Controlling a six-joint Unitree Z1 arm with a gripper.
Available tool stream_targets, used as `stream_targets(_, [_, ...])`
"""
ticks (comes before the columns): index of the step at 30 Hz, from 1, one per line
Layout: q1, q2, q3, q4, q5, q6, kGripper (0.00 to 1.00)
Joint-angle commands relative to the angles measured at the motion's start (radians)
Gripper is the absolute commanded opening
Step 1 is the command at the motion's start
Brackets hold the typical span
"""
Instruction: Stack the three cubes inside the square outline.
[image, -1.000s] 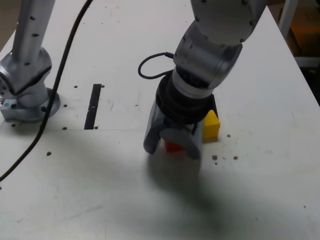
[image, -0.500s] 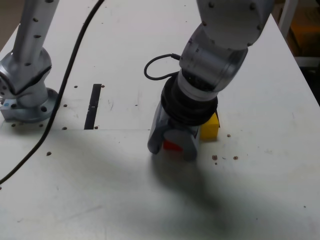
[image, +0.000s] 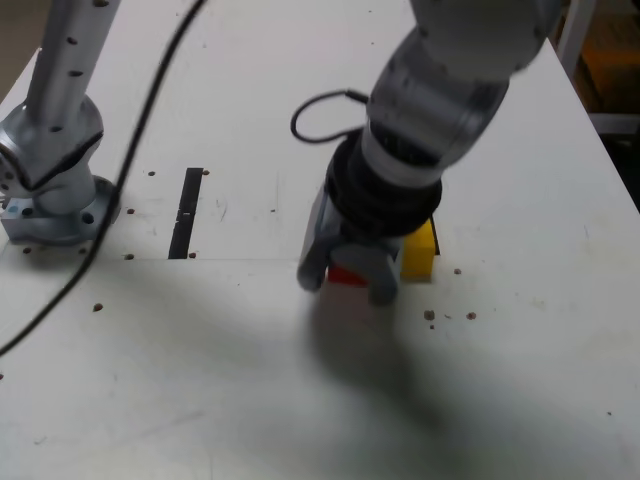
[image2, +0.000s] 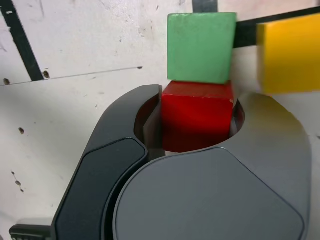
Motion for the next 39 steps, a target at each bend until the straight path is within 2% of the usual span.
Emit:
stream_targets(1, [-0.014,-0.021,-0.032,0.035,0.011,-0.009,0.24])
stream_targets(6, [-0.037,-0.081,-0.118,0.142,0.059,-0.028,0.24])
stream_targets(10, [-0.02,-0.143,-0.138,0.183,0.11,0.002,0.24])
stream_targets(13, [0.032,-0.179,-0.13,0.197,0.156,0.07,0.24])
stream_targets(17, [0.133,-0.182,-0.095,0.184,0.192,0.172,0.24])
stream_targets(22, [0.217,-0.137,-0.09,0.147,0.206,0.244,0.24])
stream_targets(26, [0.262,-0.091,-0.083,0.098,0.204,0.278,0.24])
stream_targets(32, [0.29,-0.025,-0.078,-0.003,0.197,0.293,0.24])
stream_targets(39, [0.311,0.02,-0.049,-0.072,0.184,0.3,0.24])
